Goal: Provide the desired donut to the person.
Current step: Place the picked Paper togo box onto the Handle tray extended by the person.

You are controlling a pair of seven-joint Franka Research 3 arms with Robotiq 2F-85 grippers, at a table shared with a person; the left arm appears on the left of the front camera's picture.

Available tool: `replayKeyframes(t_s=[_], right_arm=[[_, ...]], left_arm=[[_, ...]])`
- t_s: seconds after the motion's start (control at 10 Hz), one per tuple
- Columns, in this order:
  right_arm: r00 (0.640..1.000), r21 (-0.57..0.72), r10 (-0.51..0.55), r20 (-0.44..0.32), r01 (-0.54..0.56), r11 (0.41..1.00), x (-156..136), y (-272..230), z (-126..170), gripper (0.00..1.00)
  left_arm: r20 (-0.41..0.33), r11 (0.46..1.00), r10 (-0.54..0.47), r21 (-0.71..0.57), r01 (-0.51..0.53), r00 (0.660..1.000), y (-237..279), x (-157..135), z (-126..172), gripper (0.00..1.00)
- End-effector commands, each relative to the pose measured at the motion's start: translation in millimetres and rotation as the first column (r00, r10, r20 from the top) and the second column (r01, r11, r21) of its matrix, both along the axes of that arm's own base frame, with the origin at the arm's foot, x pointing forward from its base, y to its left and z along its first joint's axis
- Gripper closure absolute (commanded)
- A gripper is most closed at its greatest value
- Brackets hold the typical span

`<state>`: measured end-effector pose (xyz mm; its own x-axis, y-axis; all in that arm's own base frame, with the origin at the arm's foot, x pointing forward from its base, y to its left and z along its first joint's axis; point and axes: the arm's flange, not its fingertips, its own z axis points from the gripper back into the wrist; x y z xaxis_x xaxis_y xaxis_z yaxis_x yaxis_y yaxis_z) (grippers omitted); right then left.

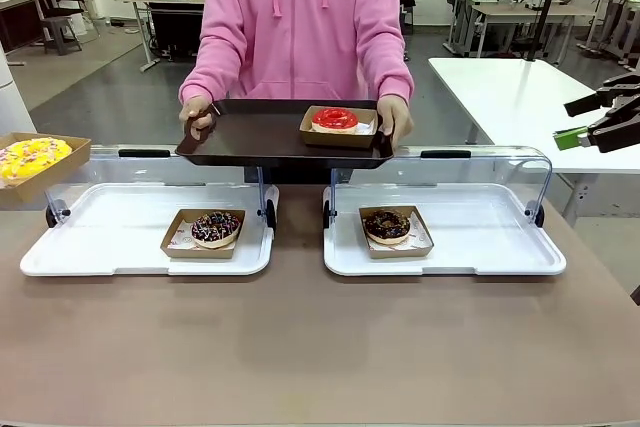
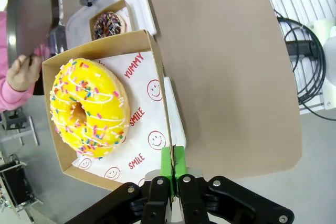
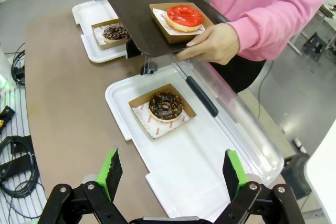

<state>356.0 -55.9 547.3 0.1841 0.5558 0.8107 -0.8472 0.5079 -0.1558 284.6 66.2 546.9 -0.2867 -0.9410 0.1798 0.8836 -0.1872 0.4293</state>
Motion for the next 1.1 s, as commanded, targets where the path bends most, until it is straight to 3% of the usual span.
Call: replayKeyframes(t_s=[0.0,0.2,0.5,0.8,1.0], right_arm=[[1.0,0.003,0.003,-0.002,-0.003,1.0,0,0,-1,0.0],[1.0,0.003,0.003,-0.002,-0.003,1.0,0,0,-1,0.0],[1.0,0.003,0.003,-0.002,-0.003,1.0,0,0,-1,0.0],[1.0,0.003,0.003,-0.002,-0.003,1.0,0,0,-1,0.0],[1.0,0.003,0.003,-0.002,-0.003,1.0,0,0,-1,0.0]], left_arm=[[-0.055,1.0,0.026,-0.012,-0.026,0.998,-64,27,44,0.98],[-0.098,0.994,0.105,-0.009,-0.107,0.99,-106,56,77,0.98],[-0.206,0.982,0.176,-0.035,-0.186,0.963,-182,134,99,0.98],[-0.202,0.965,0.256,-0.01,-0.263,0.945,-255,219,81,0.98],[-0.211,0.971,0.238,0.022,-0.238,0.948,-283,259,52,0.98]])
